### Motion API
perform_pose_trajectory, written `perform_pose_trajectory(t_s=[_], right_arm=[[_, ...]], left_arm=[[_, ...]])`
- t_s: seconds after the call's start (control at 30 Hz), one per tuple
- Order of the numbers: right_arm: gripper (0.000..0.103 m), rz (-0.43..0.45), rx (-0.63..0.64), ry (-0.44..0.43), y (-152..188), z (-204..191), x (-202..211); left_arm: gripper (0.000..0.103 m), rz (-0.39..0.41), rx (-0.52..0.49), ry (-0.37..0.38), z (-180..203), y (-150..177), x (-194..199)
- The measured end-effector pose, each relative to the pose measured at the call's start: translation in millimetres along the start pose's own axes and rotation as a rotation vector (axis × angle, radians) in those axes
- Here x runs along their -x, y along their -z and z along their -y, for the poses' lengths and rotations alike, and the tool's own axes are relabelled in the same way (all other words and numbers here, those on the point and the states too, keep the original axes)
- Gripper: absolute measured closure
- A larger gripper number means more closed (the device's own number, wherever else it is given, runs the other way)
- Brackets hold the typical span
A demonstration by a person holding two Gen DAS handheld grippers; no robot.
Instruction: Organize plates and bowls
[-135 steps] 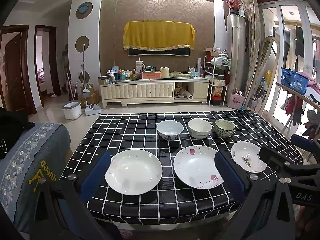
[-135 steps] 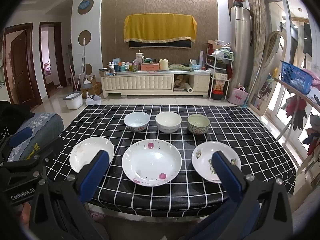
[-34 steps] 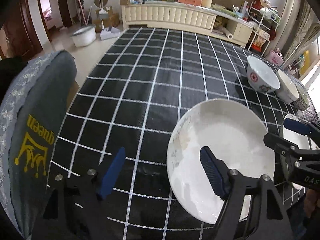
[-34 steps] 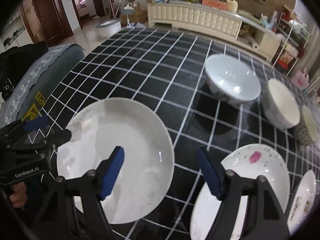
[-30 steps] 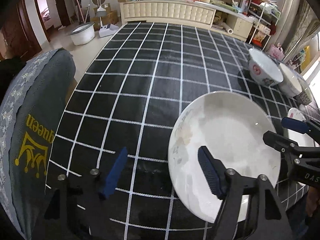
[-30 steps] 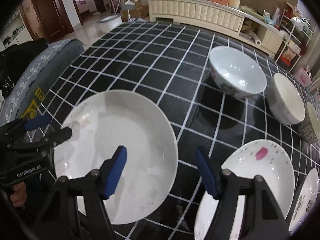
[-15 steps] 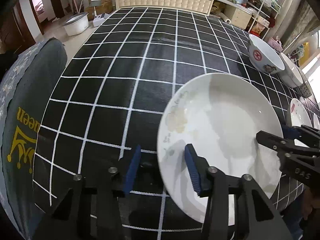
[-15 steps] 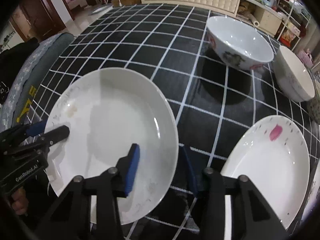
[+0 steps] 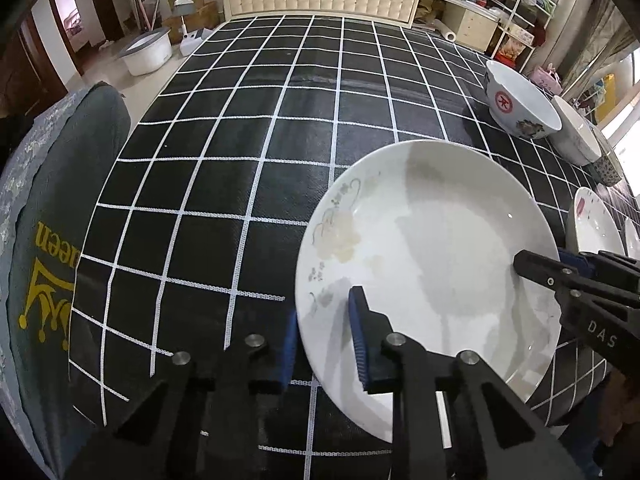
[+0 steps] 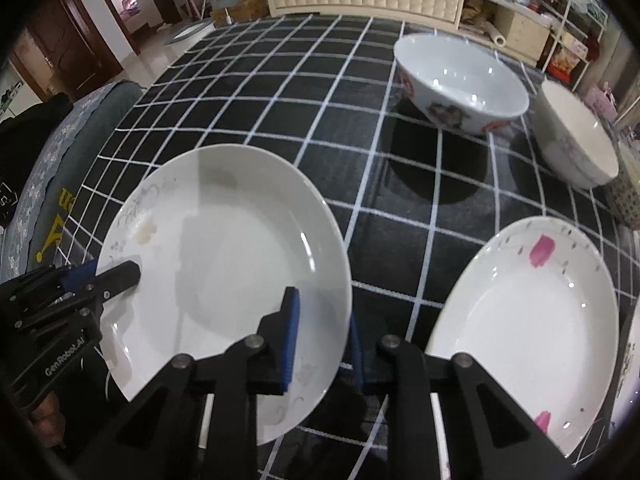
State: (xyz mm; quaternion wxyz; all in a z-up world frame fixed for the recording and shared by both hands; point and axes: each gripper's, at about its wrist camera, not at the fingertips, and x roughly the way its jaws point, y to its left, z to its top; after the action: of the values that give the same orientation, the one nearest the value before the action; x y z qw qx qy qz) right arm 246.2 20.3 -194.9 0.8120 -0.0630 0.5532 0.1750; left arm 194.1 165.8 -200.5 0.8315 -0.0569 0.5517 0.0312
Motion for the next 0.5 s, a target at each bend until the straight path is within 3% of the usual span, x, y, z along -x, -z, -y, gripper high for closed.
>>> perform_pose_trajectory(t_s=[0.5], right_arm=[[0.076,-0.048,-0.003,-0.036,-10.5,-10.8,-14.9]], left_arm=[[0.084,-0.006,0.025,-0.042,-15.8,-1.4,0.6]])
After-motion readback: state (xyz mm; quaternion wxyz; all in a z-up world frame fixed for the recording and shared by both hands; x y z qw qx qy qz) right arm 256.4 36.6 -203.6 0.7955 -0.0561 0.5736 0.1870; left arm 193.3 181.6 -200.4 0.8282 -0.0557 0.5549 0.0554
